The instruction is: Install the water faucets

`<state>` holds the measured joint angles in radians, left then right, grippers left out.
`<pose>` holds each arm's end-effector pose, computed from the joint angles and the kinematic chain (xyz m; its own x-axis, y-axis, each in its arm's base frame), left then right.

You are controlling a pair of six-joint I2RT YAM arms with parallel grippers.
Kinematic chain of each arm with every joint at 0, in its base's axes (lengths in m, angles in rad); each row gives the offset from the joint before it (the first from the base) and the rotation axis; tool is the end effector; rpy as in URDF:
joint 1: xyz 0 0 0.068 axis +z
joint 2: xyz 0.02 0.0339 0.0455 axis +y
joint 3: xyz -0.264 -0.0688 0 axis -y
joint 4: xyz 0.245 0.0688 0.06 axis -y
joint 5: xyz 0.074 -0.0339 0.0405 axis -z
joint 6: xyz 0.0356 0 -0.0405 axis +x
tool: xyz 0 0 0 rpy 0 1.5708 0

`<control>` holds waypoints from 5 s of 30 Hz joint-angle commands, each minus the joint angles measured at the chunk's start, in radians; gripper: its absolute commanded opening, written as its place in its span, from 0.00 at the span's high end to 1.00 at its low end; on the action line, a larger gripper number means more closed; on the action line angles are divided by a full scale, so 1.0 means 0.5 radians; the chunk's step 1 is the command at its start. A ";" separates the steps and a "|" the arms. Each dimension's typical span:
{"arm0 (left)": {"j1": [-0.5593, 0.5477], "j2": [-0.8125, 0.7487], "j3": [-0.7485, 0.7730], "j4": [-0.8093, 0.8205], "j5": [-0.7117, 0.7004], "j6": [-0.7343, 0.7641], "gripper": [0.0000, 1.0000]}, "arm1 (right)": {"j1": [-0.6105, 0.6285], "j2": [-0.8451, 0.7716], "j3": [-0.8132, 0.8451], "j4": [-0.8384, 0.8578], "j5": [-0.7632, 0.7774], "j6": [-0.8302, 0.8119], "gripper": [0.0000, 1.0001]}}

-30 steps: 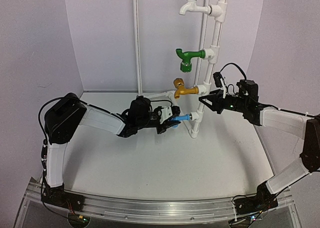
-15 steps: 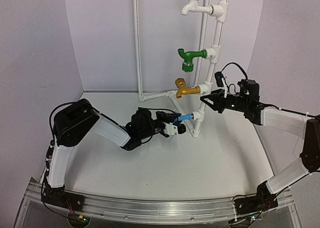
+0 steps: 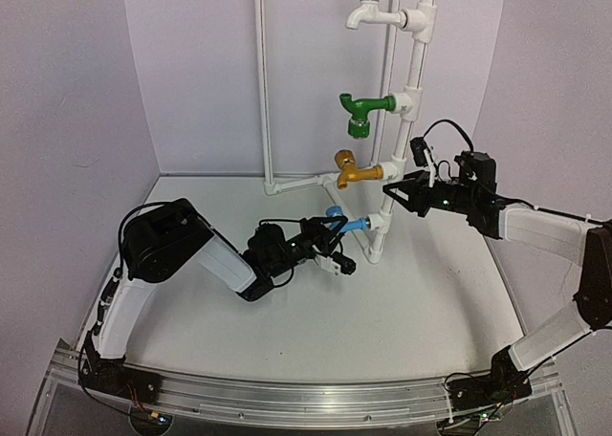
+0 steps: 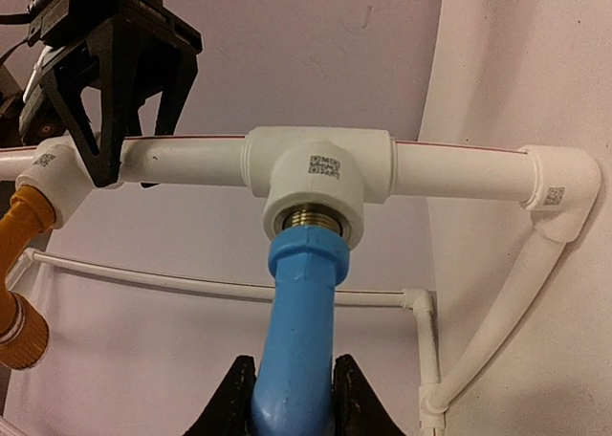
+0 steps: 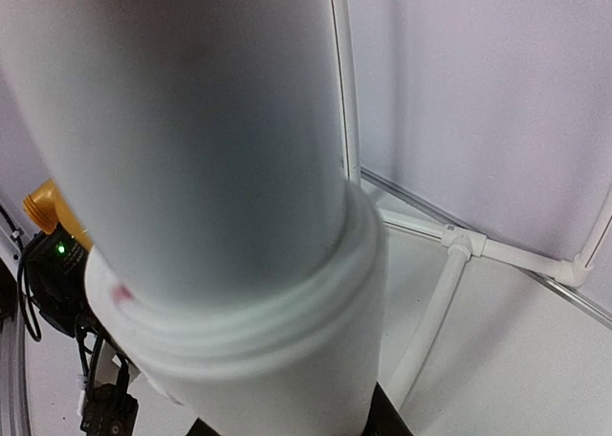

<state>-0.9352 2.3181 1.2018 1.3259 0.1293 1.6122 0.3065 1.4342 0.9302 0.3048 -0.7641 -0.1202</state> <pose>0.2740 -0.3792 0.1361 0.8670 0.4937 0.0673 -0.1595 0.1471 0.9762 0.3027 0.1216 0.2895 -0.0836 -0.1173 -0.9896 -0.8808 0.4731 0.0184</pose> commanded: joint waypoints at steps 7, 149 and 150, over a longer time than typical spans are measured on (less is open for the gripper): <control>-0.063 0.015 -0.029 0.100 0.203 0.355 0.61 | 0.064 0.013 0.099 -0.207 -0.014 0.007 1.00; 0.320 -0.405 0.096 -1.316 0.886 -2.409 0.99 | 0.043 0.098 0.222 -0.441 -0.125 -0.020 1.00; 0.301 -0.404 0.070 -1.266 0.825 -2.293 1.00 | 0.044 0.098 0.224 -0.450 -0.125 -0.025 1.00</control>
<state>-0.7326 2.1065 1.2787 0.6635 0.7489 0.0427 0.3126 1.4643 1.0061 0.1534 -0.7937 -0.1745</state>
